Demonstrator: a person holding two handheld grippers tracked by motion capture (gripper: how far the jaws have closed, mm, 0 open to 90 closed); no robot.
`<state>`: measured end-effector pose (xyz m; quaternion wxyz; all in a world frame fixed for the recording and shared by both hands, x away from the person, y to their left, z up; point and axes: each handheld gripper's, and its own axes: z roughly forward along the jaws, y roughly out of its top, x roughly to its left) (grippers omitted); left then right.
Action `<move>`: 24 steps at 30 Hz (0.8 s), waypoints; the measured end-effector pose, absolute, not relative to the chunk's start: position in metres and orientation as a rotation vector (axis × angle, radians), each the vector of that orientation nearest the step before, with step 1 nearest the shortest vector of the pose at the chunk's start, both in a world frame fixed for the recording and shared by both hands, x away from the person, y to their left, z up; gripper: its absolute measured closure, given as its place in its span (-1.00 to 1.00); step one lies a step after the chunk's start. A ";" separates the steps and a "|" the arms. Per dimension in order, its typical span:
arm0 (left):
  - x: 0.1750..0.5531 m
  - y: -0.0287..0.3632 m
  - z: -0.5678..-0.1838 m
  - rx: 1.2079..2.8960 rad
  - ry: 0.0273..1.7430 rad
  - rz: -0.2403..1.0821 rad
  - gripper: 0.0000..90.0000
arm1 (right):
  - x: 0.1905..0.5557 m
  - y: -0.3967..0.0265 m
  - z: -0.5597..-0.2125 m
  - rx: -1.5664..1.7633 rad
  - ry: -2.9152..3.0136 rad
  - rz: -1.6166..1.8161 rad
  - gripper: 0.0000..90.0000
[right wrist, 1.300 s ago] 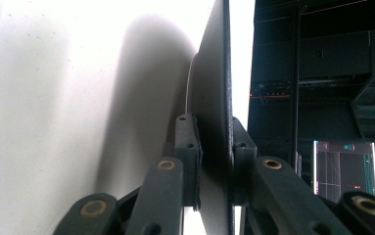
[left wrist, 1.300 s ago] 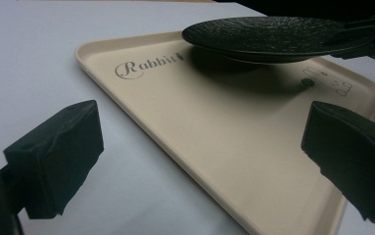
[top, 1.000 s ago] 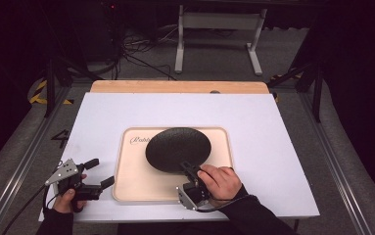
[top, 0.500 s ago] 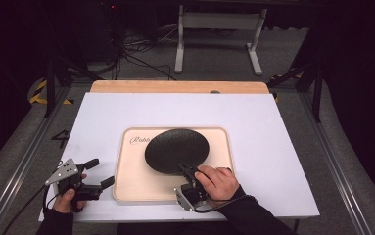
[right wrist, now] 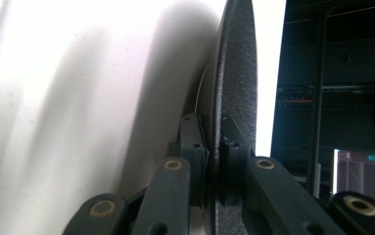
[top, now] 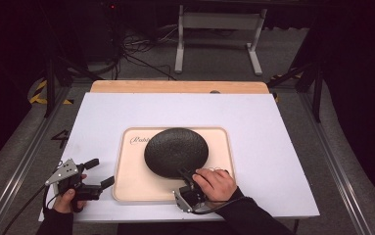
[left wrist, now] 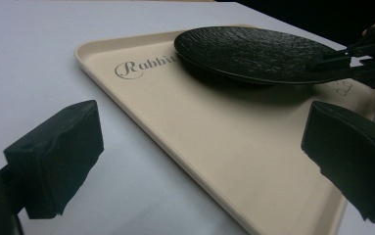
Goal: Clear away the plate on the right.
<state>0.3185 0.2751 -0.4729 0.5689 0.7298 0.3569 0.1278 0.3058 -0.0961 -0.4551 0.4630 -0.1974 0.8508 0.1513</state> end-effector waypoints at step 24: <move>0.319 0.275 -0.473 1.712 0.836 0.303 -0.94 | 0.308 -0.092 -0.464 -0.459 2.187 0.398 0.52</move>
